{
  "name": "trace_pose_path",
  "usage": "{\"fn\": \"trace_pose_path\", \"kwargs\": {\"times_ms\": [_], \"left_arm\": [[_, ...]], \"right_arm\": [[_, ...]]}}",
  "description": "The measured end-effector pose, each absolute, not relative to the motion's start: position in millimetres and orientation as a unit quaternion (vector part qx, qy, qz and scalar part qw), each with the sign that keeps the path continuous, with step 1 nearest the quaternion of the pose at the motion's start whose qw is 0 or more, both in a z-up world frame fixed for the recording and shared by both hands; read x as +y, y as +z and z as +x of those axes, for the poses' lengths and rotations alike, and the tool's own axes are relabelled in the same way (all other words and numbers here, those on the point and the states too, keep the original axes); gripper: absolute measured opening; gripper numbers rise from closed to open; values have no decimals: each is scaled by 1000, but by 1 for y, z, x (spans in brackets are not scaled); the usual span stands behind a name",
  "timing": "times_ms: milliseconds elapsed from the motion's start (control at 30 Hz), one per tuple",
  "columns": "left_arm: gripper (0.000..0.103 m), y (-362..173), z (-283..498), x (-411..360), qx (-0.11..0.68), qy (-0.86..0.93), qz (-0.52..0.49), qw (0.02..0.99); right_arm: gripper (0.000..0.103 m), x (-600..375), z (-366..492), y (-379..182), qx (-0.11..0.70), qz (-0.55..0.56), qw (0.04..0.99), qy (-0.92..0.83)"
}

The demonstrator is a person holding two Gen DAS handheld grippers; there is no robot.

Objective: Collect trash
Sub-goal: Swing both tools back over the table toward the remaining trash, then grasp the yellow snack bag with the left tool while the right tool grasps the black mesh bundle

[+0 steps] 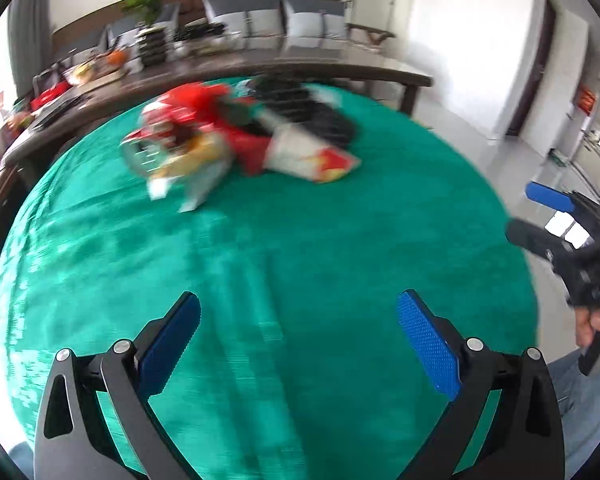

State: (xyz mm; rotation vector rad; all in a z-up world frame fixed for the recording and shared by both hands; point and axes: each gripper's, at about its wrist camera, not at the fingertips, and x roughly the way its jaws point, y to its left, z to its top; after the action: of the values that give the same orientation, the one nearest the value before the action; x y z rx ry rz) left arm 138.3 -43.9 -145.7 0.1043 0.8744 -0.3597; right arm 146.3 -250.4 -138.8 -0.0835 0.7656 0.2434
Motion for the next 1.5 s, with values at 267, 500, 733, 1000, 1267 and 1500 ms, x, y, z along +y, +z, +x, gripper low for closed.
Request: {"fn": "trace_pose_path", "kwargs": {"times_ms": [267,500,733,1000,1267,1500], "left_arm": [[98,-176,195,20,460,-129,50,877],[98,-176,201,15,458,-128,67,877],[98,-165,228,9,454,-154,46,876],[95,-155,275,-22,442,-181,74,875],[29,-157,289,-25,439,-204,77,872],[27,-150,228,-4,462,-203,66,861]], "right_arm": [[98,-188,202,-180,450,-76,880,131],[98,-192,202,-185,454,-55,879,132],[98,-186,205,-188,454,-55,880,133],[98,-186,204,-188,453,-53,880,134],[98,-188,203,-187,450,-39,881,141],[97,-213,263,-166,440,27,880,178]]}}
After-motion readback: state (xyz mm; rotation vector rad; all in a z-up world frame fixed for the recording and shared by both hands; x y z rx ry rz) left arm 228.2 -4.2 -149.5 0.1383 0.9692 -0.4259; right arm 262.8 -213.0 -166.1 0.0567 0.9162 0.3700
